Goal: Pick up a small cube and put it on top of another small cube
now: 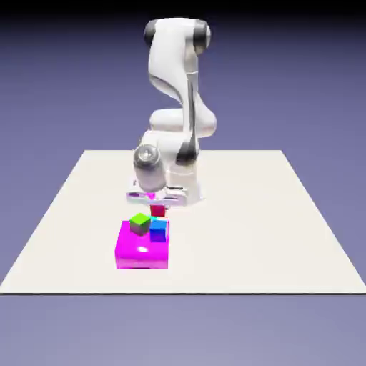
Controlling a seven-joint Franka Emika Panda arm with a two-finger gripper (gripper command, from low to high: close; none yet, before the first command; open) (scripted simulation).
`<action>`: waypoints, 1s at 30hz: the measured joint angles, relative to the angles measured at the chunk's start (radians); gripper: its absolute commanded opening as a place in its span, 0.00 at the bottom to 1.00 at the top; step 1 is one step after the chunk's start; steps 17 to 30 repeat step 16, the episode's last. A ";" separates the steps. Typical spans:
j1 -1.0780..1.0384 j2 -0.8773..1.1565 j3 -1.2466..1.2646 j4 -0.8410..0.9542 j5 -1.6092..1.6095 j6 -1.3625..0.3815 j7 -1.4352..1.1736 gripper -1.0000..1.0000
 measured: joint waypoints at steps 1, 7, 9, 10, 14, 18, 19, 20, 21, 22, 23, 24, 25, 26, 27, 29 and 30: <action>-0.001 0.013 -0.012 -0.025 -0.024 -0.002 0.026 0.00; -0.012 0.131 -0.009 -0.090 -0.011 0.169 0.018 0.00; -0.015 0.167 -0.008 -0.109 -0.007 0.223 0.013 1.00; -0.015 0.167 -0.009 -0.109 -0.010 0.224 0.015 1.00; -0.005 0.081 -0.011 -0.064 -0.022 0.093 0.027 1.00; 0.001 0.023 -0.013 -0.033 -0.029 0.006 0.035 1.00; 0.001 0.023 -0.013 -0.033 -0.029 0.006 0.035 1.00; 0.001 0.023 -0.013 -0.033 -0.029 0.006 0.035 1.00; 0.001 0.023 -0.013 -0.033 -0.029 0.006 0.035 1.00; 0.001 0.023 -0.013 -0.033 -0.029 0.006 0.035 1.00; 0.001 0.023 -0.013 -0.033 -0.029 0.006 0.035 1.00; 0.001 0.023 -0.013 -0.033 -0.029 0.006 0.035 1.00; 0.001 0.023 -0.013 -0.033 -0.029 0.006 0.035 1.00; 0.001 0.023 -0.013 -0.033 -0.029 0.006 0.035 1.00; 0.001 0.023 -0.013 -0.033 -0.029 0.006 0.035 1.00; 0.001 0.023 -0.013 -0.033 -0.029 0.006 0.035 1.00; 0.001 0.023 -0.013 -0.033 -0.029 0.006 0.035 1.00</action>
